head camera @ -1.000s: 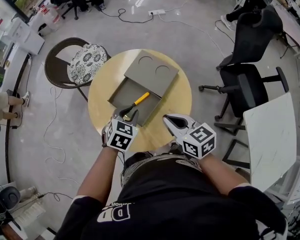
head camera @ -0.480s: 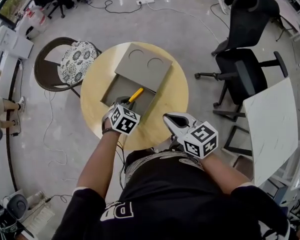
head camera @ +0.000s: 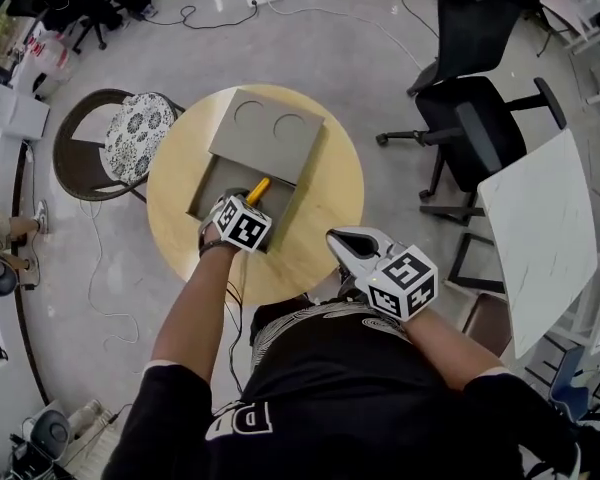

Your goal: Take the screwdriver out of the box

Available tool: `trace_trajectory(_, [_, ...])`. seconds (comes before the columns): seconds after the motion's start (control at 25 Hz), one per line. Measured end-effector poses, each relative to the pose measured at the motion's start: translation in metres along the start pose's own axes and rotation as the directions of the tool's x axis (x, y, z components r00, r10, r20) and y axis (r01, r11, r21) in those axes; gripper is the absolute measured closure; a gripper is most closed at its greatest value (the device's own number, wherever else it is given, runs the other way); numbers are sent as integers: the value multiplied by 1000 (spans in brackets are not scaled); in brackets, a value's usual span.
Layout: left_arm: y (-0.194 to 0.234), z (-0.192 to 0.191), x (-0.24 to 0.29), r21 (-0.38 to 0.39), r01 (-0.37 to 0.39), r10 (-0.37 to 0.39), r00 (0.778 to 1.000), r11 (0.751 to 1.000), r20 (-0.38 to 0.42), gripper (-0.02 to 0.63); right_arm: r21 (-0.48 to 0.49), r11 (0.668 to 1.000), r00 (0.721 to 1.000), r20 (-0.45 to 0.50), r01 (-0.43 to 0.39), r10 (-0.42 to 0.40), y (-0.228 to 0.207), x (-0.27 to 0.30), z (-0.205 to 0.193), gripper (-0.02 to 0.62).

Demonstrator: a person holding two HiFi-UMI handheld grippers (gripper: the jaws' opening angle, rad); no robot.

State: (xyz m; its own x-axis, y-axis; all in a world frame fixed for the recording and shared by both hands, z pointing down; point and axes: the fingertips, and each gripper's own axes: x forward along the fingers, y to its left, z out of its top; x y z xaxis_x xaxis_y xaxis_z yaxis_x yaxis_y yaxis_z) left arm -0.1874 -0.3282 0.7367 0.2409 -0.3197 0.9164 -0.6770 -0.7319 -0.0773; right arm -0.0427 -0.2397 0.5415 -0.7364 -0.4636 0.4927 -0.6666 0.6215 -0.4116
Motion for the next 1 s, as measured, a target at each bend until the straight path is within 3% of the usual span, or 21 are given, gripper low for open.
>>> trace_trajectory(0.4, [-2, -2, 26, 38, 31, -28, 997, 999, -66, 430, 36, 998, 998, 15, 59, -59, -19, -16, -7, 595])
trace_trajectory(1.0, [-5, 0, 25, -32, 66, -68, 996, 997, -64, 468, 28, 998, 998, 10, 56, -56, -16, -19, -11, 594])
